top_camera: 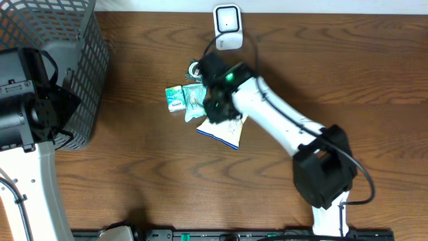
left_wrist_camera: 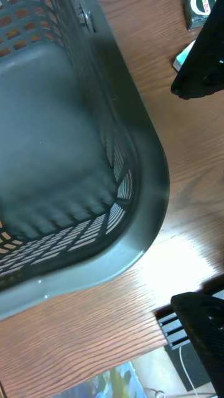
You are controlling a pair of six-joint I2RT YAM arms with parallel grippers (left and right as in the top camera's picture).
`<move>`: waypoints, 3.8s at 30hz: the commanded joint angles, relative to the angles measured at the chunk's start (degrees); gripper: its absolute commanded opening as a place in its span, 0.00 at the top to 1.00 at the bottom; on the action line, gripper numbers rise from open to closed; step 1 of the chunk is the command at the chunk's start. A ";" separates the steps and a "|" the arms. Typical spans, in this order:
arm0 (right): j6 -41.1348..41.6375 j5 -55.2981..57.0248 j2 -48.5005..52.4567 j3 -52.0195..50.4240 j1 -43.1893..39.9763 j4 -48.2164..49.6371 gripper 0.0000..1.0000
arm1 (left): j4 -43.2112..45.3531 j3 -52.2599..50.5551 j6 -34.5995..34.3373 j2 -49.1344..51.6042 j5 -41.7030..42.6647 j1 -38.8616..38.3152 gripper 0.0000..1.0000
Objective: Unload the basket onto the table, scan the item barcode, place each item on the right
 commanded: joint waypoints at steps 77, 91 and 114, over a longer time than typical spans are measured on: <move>9.94 -56.87 -24.48 -28.63 -27.12 47.54 0.99 | -0.13 -0.11 -0.50 -0.42 -0.57 0.31 0.02; 16.26 -68.37 -26.71 -28.70 -27.06 48.94 0.99 | -0.13 -0.11 -0.50 -0.42 -0.57 0.31 0.02; 4.55 -30.86 -25.49 -28.85 -21.42 31.19 0.98 | -0.13 -0.11 -0.50 -0.42 -0.57 0.31 0.02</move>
